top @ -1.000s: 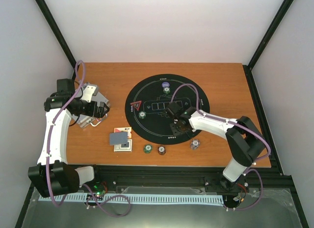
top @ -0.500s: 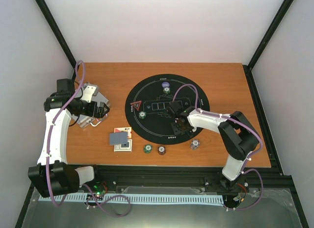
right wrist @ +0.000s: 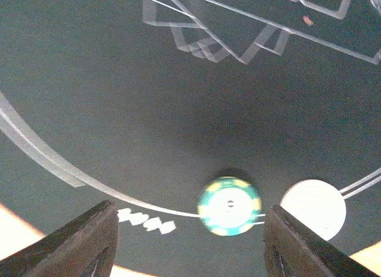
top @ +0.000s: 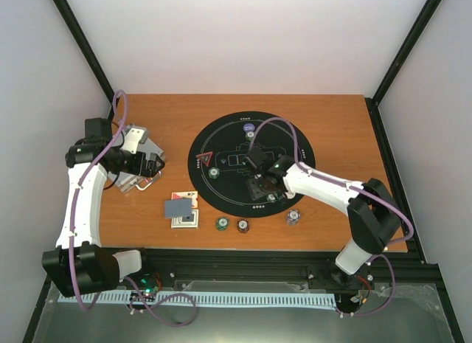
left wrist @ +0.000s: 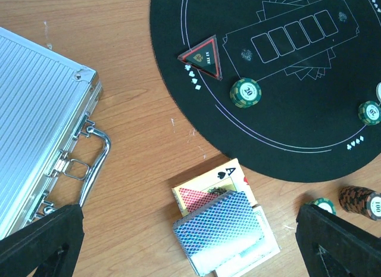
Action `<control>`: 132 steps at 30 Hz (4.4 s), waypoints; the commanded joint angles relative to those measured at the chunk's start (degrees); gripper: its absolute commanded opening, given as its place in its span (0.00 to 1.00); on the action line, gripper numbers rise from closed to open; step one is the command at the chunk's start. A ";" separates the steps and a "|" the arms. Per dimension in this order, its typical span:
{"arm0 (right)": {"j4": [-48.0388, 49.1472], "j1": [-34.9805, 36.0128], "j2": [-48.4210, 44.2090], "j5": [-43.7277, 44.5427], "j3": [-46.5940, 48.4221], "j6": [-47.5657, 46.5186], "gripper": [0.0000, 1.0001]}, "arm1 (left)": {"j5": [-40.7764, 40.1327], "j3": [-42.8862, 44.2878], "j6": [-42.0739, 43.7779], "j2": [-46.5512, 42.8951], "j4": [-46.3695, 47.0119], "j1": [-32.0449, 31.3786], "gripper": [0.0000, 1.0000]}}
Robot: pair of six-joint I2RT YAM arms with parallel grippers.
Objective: Distribute texas hold em gaming equipment
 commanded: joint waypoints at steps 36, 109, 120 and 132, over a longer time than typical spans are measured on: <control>-1.96 23.07 4.54 -2.40 -0.83 8.18 0.61 | 0.92 2.88 0.55 -0.41 -1.00 0.34 1.00; -8.60 18.78 4.98 0.66 12.31 2.86 0.26 | 1.07 2.44 0.85 -0.74 -1.09 0.34 1.00; -7.45 7.01 22.63 0.45 33.18 -5.61 0.24 | 1.58 3.00 0.46 -0.54 -1.39 0.36 1.00; -12.00 -0.02 45.55 -2.75 62.61 -8.27 0.24 | 2.41 3.27 1.05 0.17 -1.29 0.33 1.00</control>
